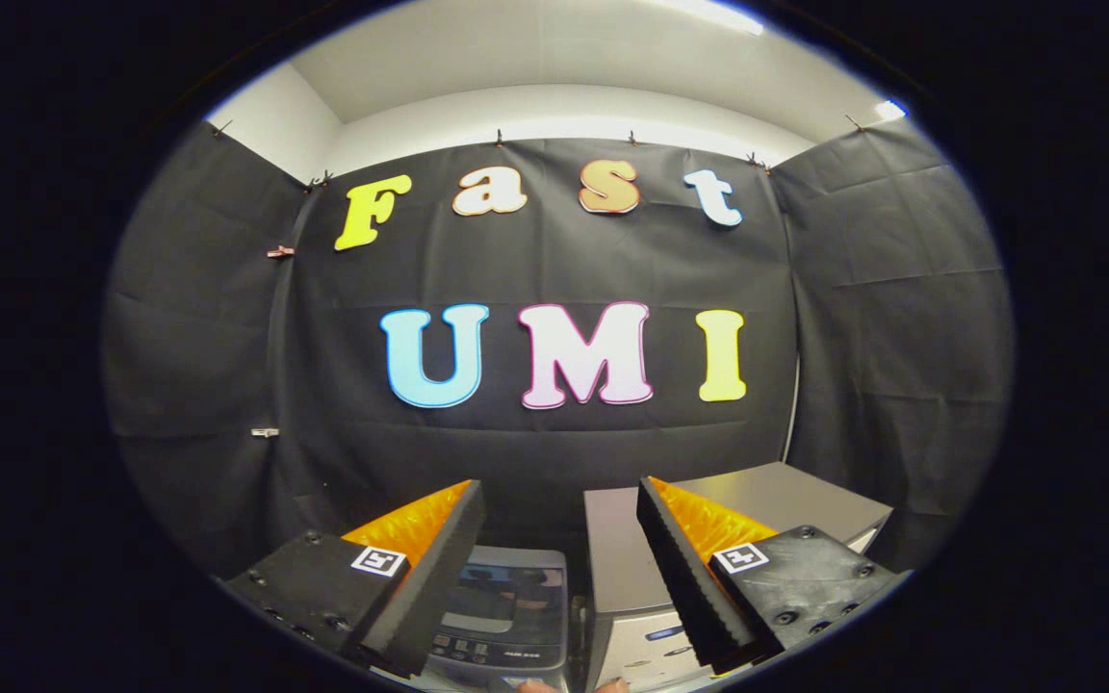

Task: Put the clothes into the washing machine and then close the washing machine lid.

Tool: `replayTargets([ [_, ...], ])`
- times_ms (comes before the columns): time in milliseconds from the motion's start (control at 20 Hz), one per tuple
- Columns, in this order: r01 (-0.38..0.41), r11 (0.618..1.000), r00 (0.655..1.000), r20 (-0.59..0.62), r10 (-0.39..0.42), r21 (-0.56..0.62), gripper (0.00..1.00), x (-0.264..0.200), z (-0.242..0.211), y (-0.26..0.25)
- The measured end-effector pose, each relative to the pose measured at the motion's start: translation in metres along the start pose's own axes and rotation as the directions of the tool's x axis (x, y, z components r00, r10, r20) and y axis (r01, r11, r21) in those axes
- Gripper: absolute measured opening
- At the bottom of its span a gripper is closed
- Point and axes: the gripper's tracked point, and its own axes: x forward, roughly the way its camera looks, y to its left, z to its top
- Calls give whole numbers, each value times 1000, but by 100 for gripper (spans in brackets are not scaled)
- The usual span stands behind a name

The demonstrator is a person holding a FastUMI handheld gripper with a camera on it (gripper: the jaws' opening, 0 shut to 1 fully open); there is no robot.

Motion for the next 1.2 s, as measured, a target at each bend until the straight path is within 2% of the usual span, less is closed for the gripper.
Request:
replayTargets([
  [350, 41, 999, 999, 7, -41, -6, 100, 1, 4, -24],
  [1200, 26, 999, 1000, 17, -26, -22, 100, -4, 8, -19],
])
